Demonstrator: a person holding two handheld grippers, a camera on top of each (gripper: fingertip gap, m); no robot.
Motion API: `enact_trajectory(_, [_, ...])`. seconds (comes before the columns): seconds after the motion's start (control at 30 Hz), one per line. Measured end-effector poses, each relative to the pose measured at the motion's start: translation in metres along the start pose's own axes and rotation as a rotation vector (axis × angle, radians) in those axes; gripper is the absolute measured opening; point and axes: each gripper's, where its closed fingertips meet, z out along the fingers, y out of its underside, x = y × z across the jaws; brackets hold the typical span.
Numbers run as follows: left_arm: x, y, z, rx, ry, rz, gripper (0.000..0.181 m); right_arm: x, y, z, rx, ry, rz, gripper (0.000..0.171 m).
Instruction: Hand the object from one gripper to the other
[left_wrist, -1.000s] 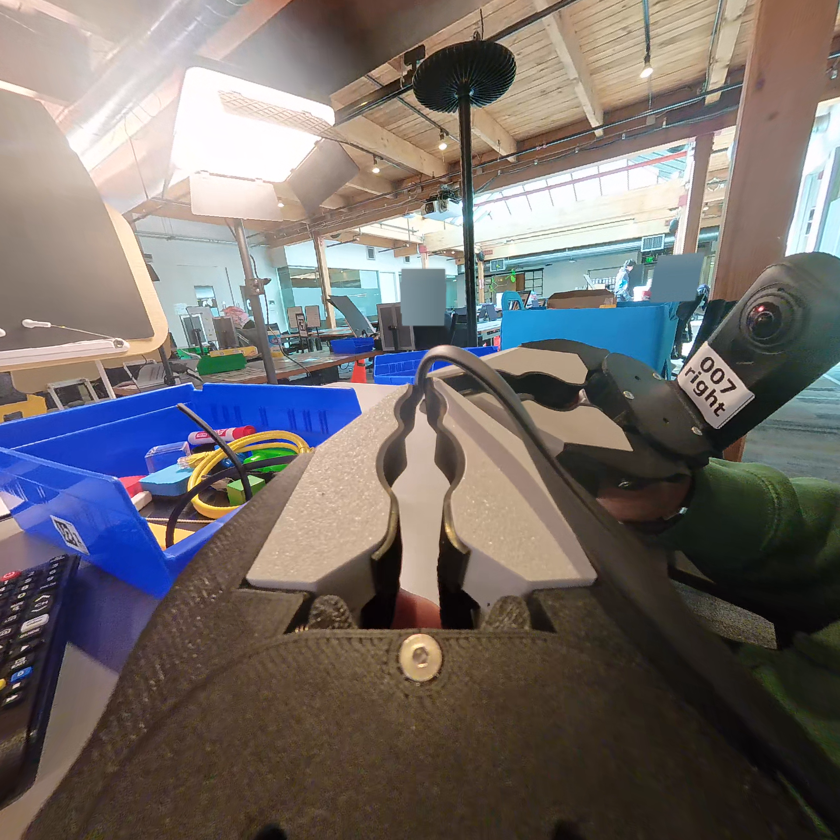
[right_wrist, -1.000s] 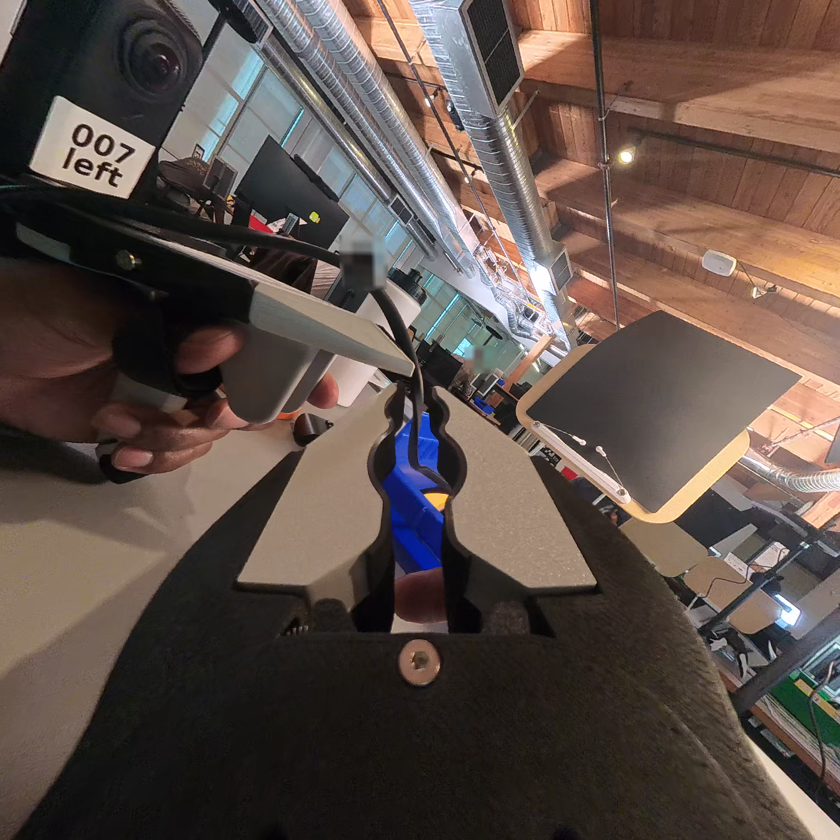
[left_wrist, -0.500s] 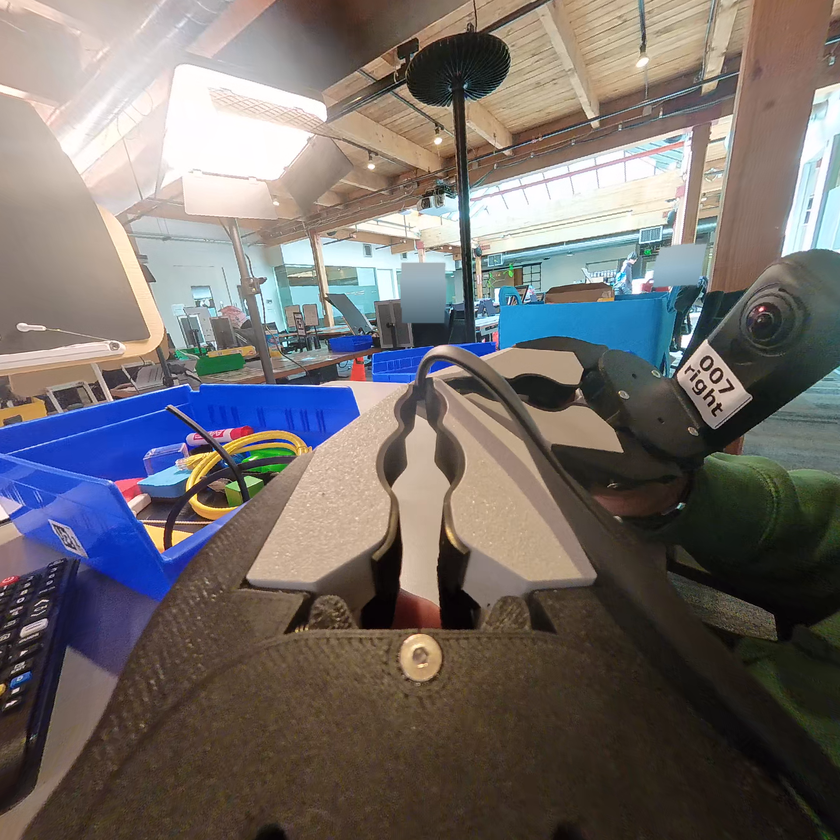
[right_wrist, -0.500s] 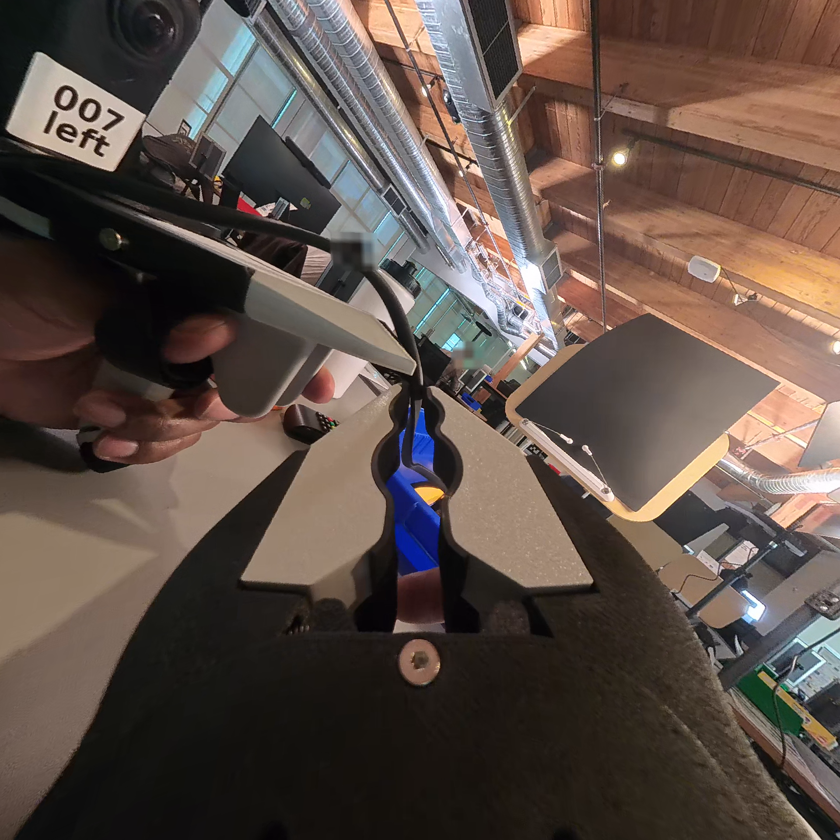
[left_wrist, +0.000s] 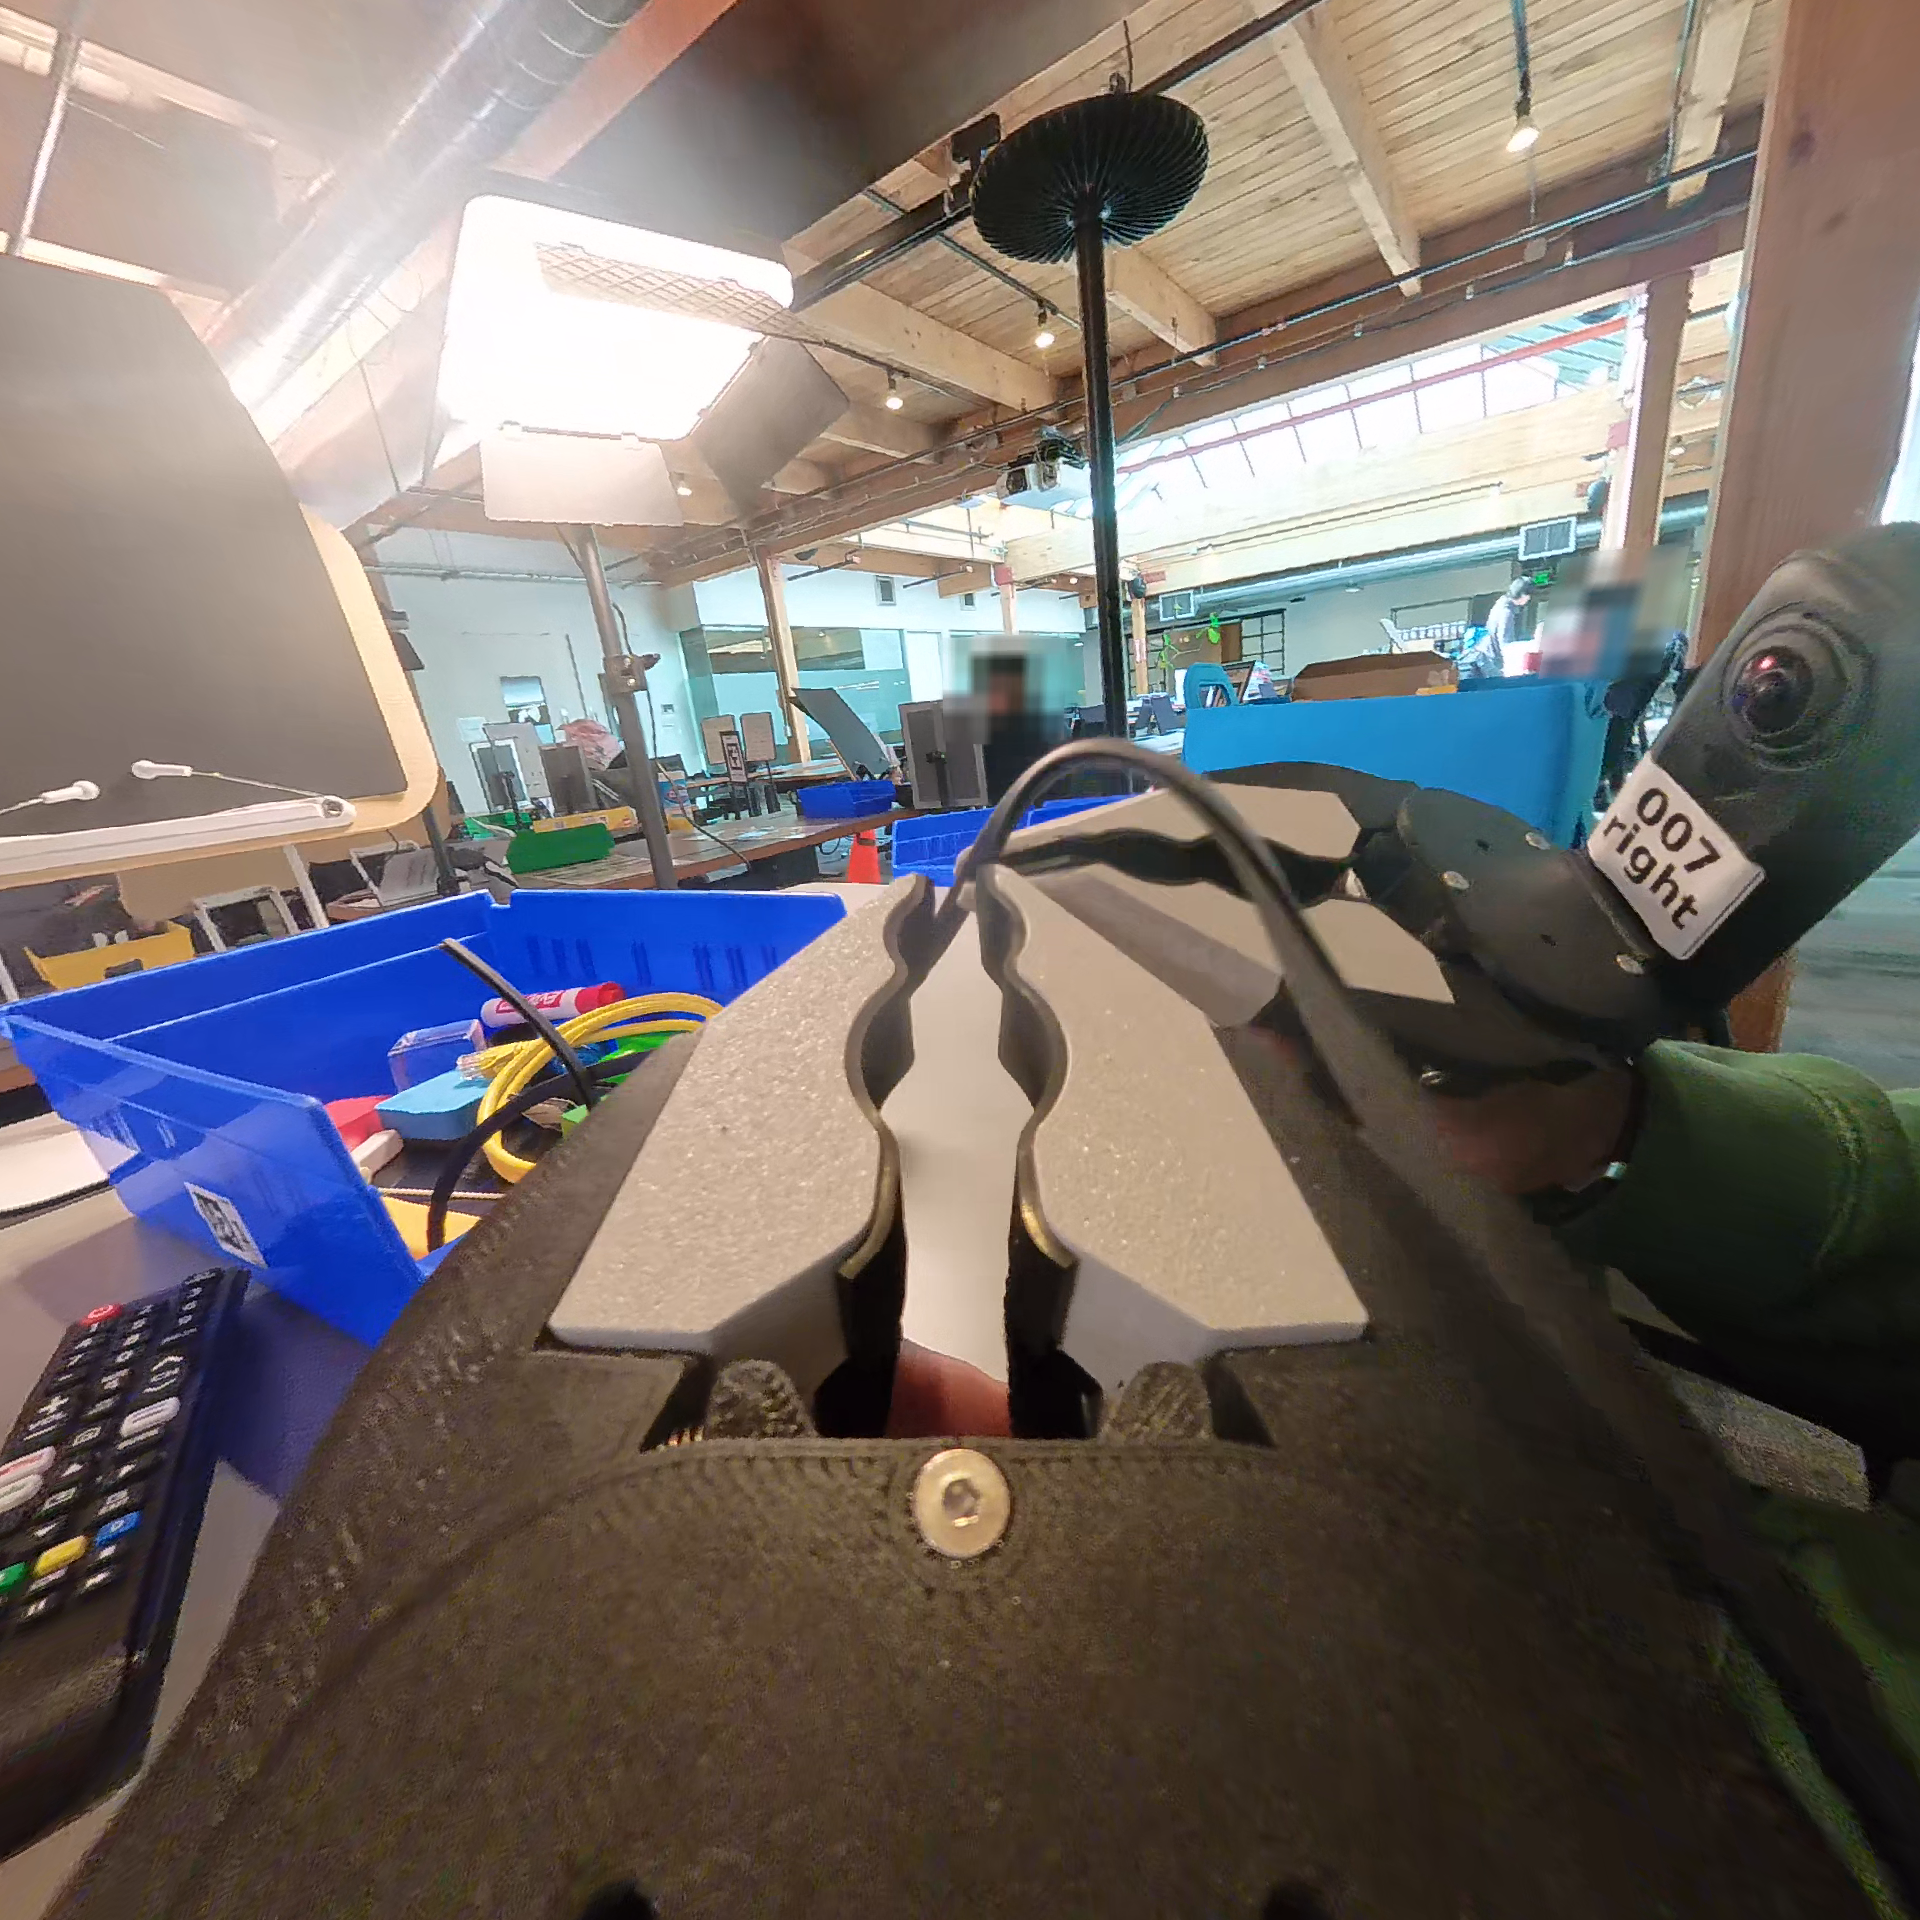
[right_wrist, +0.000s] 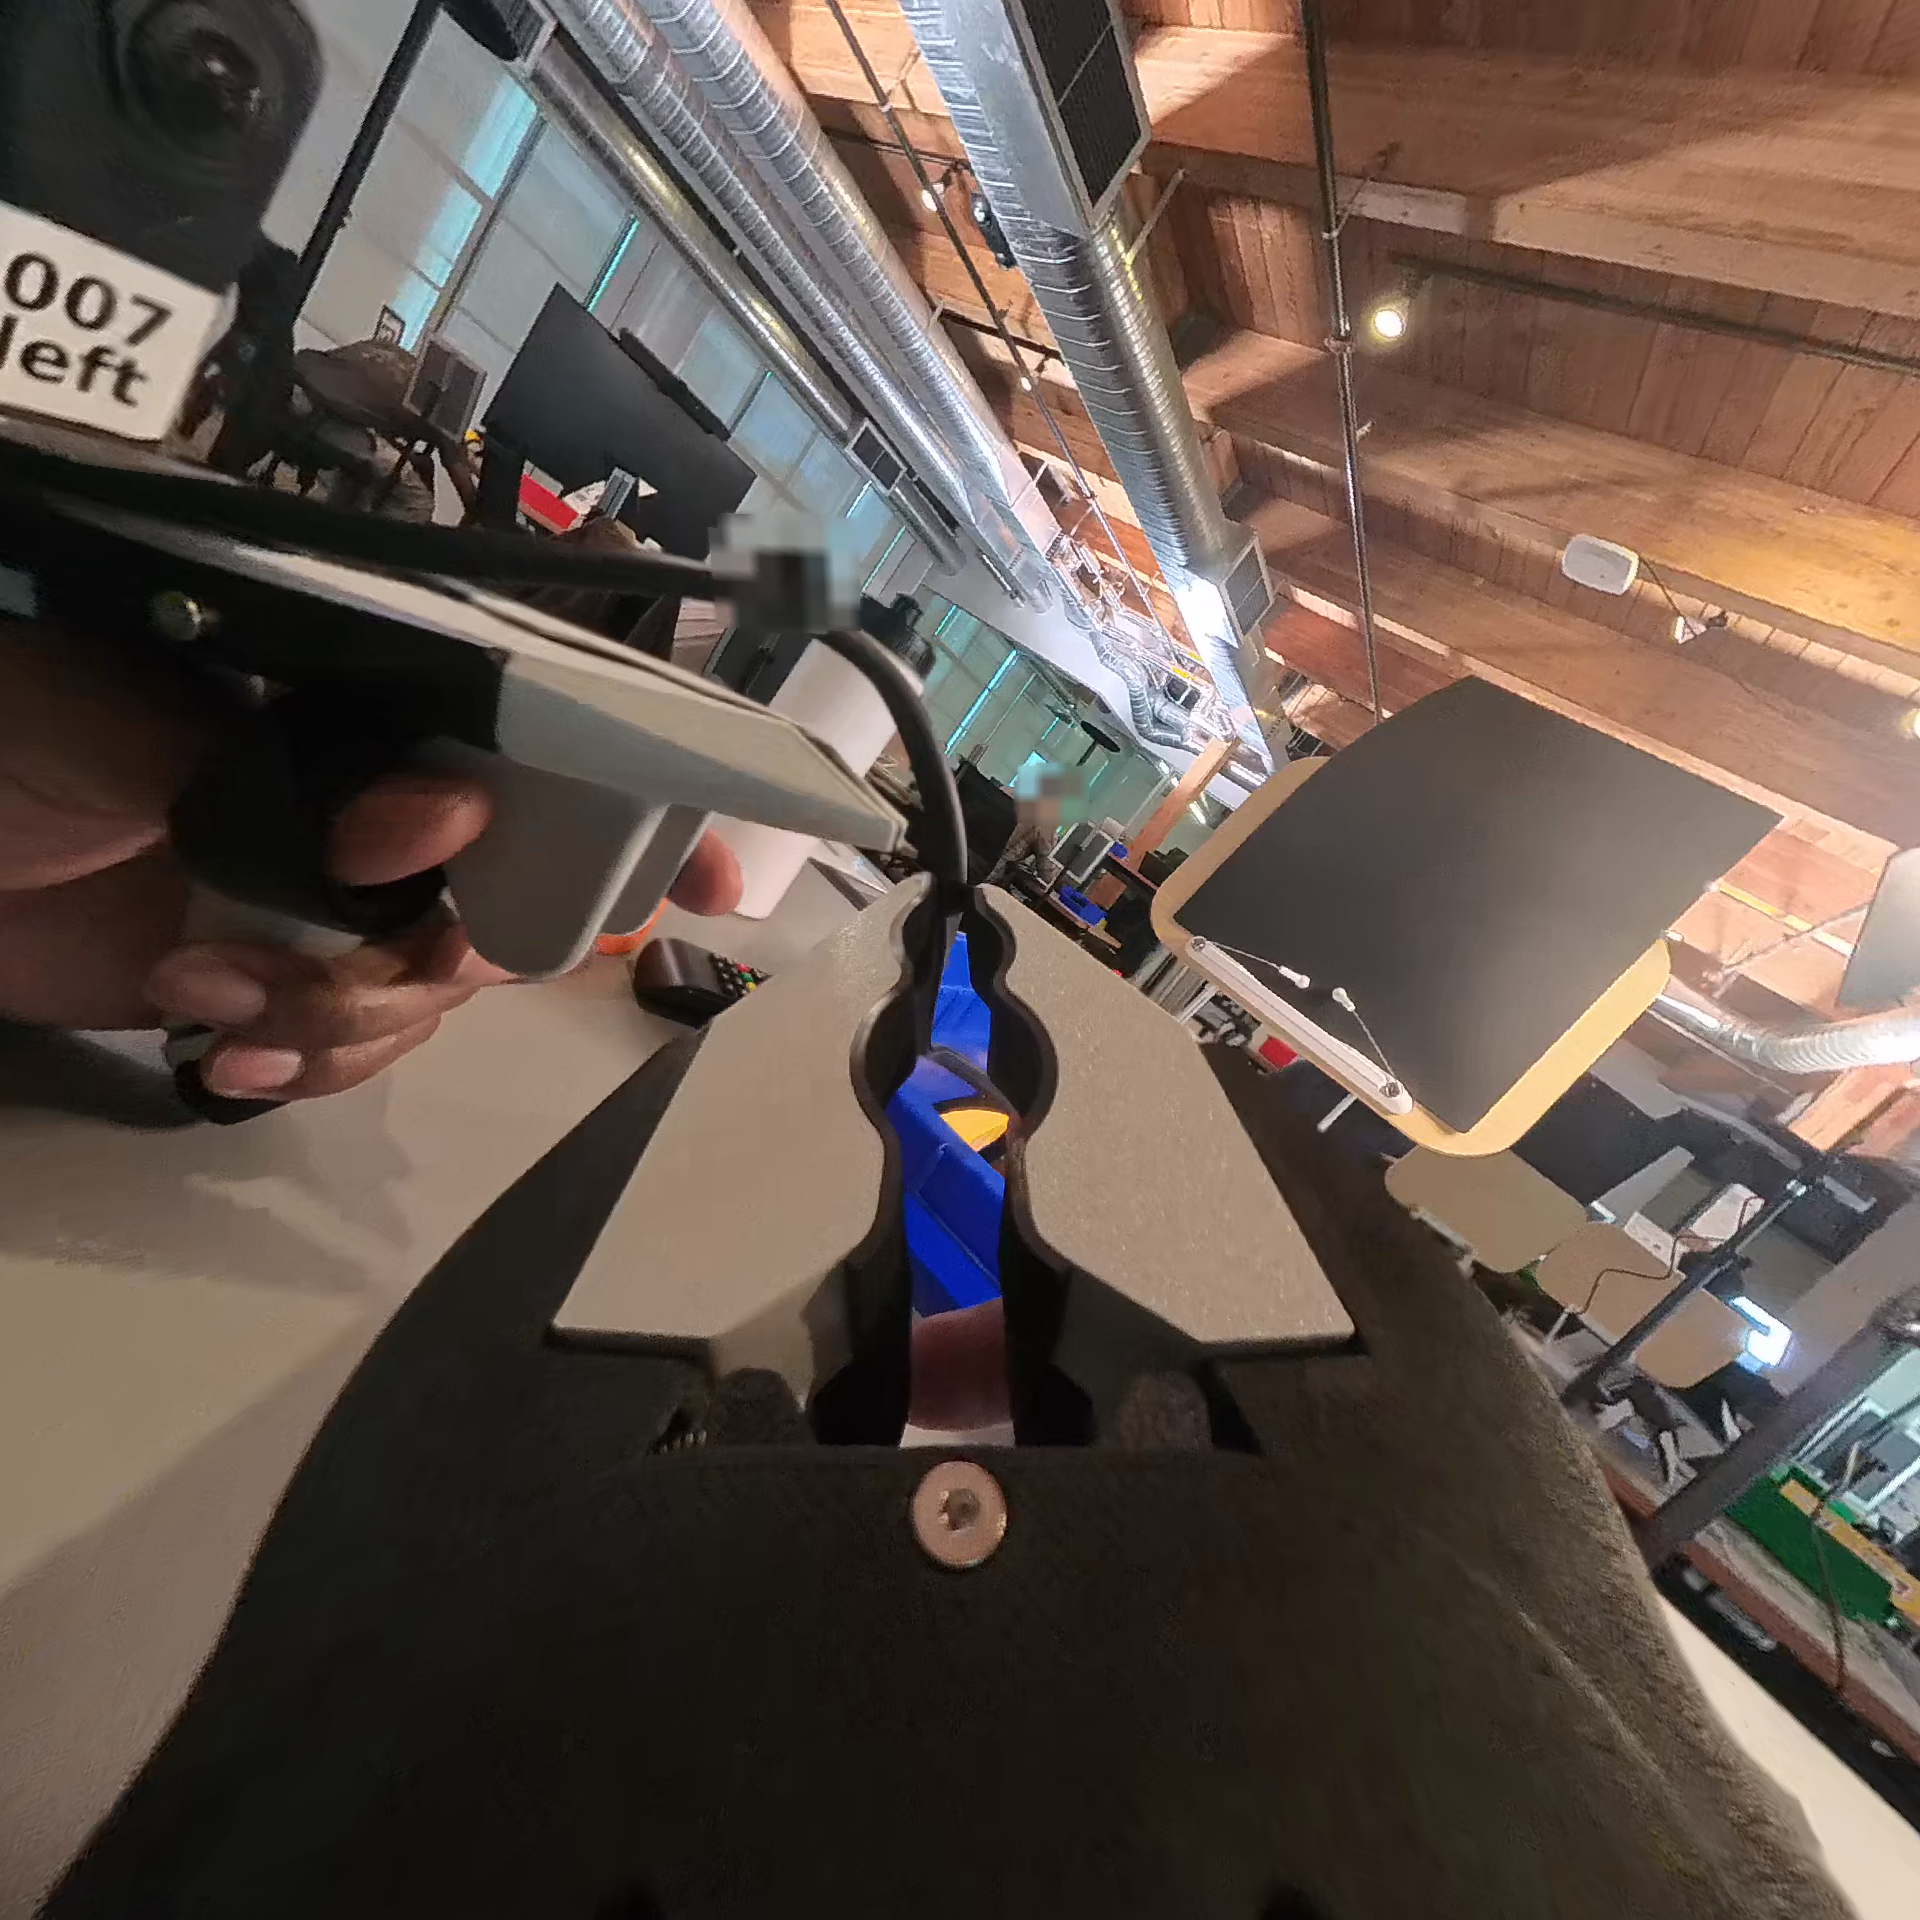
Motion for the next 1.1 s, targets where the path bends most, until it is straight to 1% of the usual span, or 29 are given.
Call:
enact_trajectory(0.17, [-0.002, 0.003, 0.001, -0.015, -0.019, 0.021, 0.01, 0.005, -0.005, -0.002, 0.031, -0.014, 0.098, 0.005])
enact_trajectory(0.37, [0.006, 0.009, 0.004, -0.055, -0.043, 0.215, 0.016, -0.003, -0.013, -0.005, 0.075, -0.077, 0.148, 0.005])
enact_trajectory(0.5, [0.009, 0.01, 0.004, -0.058, -0.057, 0.29, 0.016, -0.007, -0.014, -0.006, 0.085, -0.102, 0.163, 0.005])
enact_trajectory(0.93, [0.009, 0.011, 0.005, -0.072, -0.065, 0.34, 0.006, -0.014, -0.017, -0.007, 0.098, -0.143, 0.168, 0.005])
enact_trajectory(1.1, [0.005, 0.012, 0.004, -0.084, -0.069, 0.29, 0.006, -0.015, -0.017, -0.006, 0.096, -0.137, 0.151, 0.006])
